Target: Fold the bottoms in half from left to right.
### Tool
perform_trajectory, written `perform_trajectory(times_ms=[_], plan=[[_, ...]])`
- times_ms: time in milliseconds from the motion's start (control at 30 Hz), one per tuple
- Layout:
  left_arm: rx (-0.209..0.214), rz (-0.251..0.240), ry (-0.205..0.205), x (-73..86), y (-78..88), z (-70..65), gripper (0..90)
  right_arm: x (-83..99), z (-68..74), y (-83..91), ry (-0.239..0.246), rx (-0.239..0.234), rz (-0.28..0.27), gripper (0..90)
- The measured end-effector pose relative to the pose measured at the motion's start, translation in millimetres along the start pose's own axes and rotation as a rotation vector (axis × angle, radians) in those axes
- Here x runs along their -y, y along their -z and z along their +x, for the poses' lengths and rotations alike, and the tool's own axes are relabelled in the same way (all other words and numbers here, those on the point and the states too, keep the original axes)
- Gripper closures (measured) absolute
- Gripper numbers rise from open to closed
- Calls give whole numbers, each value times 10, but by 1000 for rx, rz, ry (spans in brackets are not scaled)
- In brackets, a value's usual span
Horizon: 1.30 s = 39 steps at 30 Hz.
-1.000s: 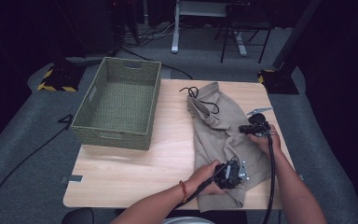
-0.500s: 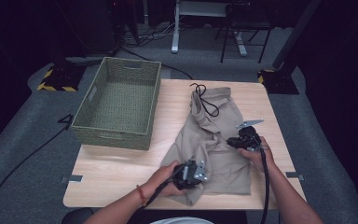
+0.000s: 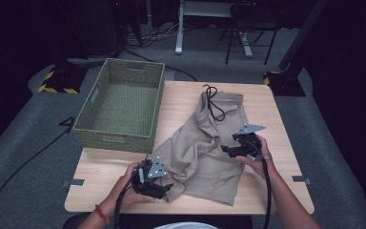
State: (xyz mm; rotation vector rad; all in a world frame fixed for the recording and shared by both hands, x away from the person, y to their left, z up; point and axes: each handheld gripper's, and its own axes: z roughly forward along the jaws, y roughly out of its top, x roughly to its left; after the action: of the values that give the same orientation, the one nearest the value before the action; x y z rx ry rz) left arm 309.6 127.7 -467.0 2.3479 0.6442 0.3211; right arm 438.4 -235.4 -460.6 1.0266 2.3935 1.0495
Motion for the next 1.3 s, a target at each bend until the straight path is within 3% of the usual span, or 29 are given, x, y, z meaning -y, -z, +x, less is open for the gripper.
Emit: perform_trajectory(times_ms=[33, 100, 233, 367, 467, 500, 600, 733, 800, 867, 967, 1067, 1133, 1300], plan=[[-4, 1, 6, 22, -8, -12, 233, -48, -18, 21, -13, -3, -21, 260], [-39, 22, -22, 43, -40, -96, 220, -140, -36, 36, -16, -5, -51, 255], [8, 15, -32, 32, -124, -262, 215, -362, 0, -49, 11, -2, -84, 256], [27, 44, -28, 56, -235, -280, 243, -537, 84, -282, 53, -15, -51, 256], [45, 39, -14, 63, -254, -227, 311, -614, 111, -500, 87, 4, 11, 261], [44, 42, -8, 61, -249, -217, 373, -637, 110, -600, 94, 13, 46, 266], [42, 41, -28, 56, -236, -180, 547, -666, 99, -737, 110, 31, 91, 374], [6, 41, -54, 52, -212, -154, 727, -690, 40, -804, 108, 53, 103, 642], [-4, 23, -61, 53, -189, -130, 797, -708, 0, -789, 109, 70, 97, 772], [7, -22, -25, 56, -158, -104, 849, -737, -60, -718, 97, 73, 70, 841], [-14, -48, -32, 27, -104, -79, 856, -787, -152, -588, 68, 75, 39, 855], [0, -52, -30, -60, -14, -6, 853, -837, -261, -442, 38, 98, 13, 853], [39, -40, -13, -145, 59, 51, 793, -863, -349, -345, 6, 103, -6, 853], [25, -50, -43, -265, 176, 74, 775, -909, -509, -183, -48, 116, -32, 851]])
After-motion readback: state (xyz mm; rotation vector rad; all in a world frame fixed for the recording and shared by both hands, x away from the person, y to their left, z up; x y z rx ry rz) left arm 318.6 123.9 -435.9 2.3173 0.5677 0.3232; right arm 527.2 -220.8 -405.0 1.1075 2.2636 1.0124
